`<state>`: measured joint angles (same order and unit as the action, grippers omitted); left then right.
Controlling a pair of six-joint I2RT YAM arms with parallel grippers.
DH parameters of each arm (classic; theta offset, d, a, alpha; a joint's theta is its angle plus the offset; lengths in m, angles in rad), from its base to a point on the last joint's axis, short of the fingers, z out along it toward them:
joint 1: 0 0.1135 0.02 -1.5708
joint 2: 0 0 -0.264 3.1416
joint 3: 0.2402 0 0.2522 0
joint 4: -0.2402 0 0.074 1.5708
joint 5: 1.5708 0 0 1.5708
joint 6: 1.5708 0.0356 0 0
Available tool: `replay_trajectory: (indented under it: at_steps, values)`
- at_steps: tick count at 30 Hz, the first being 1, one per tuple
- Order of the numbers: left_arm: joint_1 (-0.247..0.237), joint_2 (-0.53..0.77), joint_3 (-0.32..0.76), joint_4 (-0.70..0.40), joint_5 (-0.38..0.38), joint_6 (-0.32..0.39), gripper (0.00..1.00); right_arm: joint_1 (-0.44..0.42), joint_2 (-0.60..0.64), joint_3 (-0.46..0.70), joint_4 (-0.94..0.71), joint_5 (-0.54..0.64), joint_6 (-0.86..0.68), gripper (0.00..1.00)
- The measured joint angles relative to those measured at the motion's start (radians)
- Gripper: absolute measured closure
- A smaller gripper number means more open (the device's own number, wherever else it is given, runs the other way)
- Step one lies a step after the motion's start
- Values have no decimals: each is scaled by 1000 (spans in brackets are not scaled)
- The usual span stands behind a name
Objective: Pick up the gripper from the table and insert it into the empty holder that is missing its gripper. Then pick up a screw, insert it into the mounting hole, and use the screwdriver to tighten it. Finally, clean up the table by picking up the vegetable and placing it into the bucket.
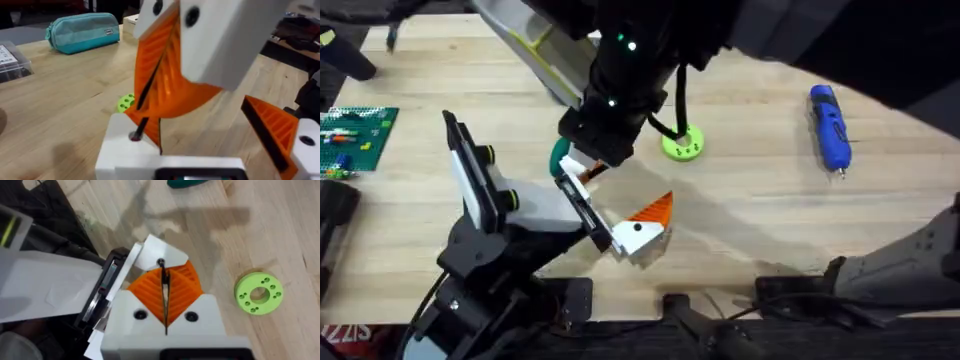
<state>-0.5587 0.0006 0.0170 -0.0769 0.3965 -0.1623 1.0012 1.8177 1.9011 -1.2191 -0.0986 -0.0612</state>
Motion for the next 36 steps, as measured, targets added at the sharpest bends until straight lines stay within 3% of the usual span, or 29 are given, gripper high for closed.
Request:
replay_trajectory:
  at_steps: [36]
  values:
    - [0, 0, 0, -1, -19, -10, 17, 0, 21, 0, 55, -13, 0, 991]
